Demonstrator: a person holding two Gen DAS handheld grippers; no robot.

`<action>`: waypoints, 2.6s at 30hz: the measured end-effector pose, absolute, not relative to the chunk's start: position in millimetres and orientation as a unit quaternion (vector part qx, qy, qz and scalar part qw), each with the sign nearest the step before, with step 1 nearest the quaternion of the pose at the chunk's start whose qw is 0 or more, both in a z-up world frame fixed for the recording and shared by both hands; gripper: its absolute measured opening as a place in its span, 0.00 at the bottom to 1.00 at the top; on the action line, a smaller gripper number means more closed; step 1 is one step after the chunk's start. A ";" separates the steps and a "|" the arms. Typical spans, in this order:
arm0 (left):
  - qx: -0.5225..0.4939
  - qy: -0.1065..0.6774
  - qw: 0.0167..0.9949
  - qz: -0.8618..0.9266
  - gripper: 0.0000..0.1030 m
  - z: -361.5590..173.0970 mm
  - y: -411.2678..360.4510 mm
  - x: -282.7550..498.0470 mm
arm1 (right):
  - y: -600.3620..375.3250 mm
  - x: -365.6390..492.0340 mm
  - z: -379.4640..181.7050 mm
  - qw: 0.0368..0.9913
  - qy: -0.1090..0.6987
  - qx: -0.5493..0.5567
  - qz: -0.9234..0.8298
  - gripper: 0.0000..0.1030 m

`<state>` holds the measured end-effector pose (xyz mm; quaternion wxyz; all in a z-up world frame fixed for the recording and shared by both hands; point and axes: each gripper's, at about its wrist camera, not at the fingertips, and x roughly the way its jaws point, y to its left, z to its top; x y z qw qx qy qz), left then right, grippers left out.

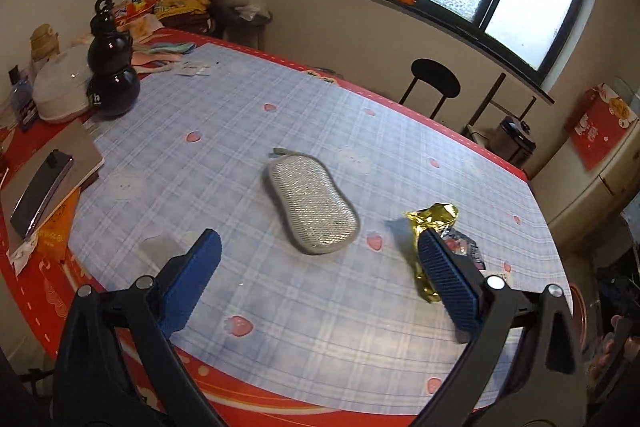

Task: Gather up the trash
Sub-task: 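Grasp the white paper label sheet with the right gripper, then grasp the grey mesh sponge with the left gripper while the right holds the paper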

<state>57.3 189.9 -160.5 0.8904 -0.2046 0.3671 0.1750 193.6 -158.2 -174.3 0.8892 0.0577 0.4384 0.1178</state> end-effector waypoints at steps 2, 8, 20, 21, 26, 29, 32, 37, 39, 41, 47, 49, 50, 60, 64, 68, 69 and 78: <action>-0.209 0.373 0.887 0.174 0.94 -170.0 197.1 51.0 | -118.7 193.6 -192.7 0.876 0.461 0.028 0.142 0.95; -0.212 0.383 0.887 0.150 0.94 -195.8 217.4 51.6 | -23.8 201.8 -253.9 0.836 0.518 -0.055 0.174 0.95; -0.210 0.409 0.883 0.100 0.94 -227.4 251.9 67.9 | 15.3 220.6 -325.8 0.806 0.573 -0.121 0.084 0.95; -0.211 0.410 0.882 0.097 0.94 -229.8 253.7 70.0 | 14.0 221.1 -326.7 0.806 0.574 -0.120 0.079 0.95; -0.216 0.416 0.879 0.084 0.94 -239.3 258.3 79.6 | -2.4 221.4 -319.9 0.807 0.580 -0.096 0.056 0.76; -0.217 0.417 0.880 0.076 0.94 -241.7 257.0 85.0 | -14.1 218.2 -306.0 0.813 0.576 -0.069 0.059 0.62; -0.220 0.417 0.879 0.069 0.94 -242.8 253.5 88.9 | -26.8 214.2 -289.6 0.820 0.568 -0.040 0.061 0.50; -0.220 0.420 0.878 0.061 0.94 -244.3 244.6 91.1 | -42.6 206.7 -258.9 0.837 0.543 -0.012 0.067 0.40; -0.220 0.421 0.878 0.059 0.94 -244.7 242.0 91.0 | -47.7 200.8 -249.0 0.842 0.535 0.000 0.069 0.37; -0.220 0.422 0.878 0.059 0.94 -244.4 240.3 90.5 | -52.4 197.5 -241.9 0.847 0.527 0.010 0.069 0.35; -0.217 0.422 0.878 0.063 0.94 -242.6 236.8 89.5 | -59.8 190.6 -219.0 0.862 0.500 0.020 0.072 0.31; -0.216 0.422 0.878 0.063 0.94 -242.1 235.3 89.3 | -61.9 189.1 -213.3 0.866 0.494 0.021 0.073 0.29; -0.216 0.422 0.878 0.063 0.94 -241.8 234.2 89.6 | -63.2 188.3 -211.1 0.868 0.491 0.021 0.074 0.29; -0.207 0.427 0.879 0.053 0.94 -238.9 217.9 98.9 | -70.3 180.0 -197.1 0.876 0.474 0.021 0.086 0.27; -0.210 0.435 0.874 0.053 0.94 -244.3 216.0 102.6 | -75.1 180.3 -198.3 0.875 0.475 0.034 0.091 0.27; -0.219 0.445 0.866 0.060 0.94 -252.5 218.5 106.5 | -75.1 180.8 -198.6 0.876 0.472 0.037 0.094 0.27; -0.224 0.448 0.863 0.062 0.94 -254.7 220.1 107.8 | -75.2 181.5 -198.4 0.876 0.471 0.038 0.094 0.27; -0.296 0.461 0.832 0.092 0.87 -279.1 242.1 142.8 | -84.5 187.2 -196.8 0.878 0.465 0.055 0.097 0.27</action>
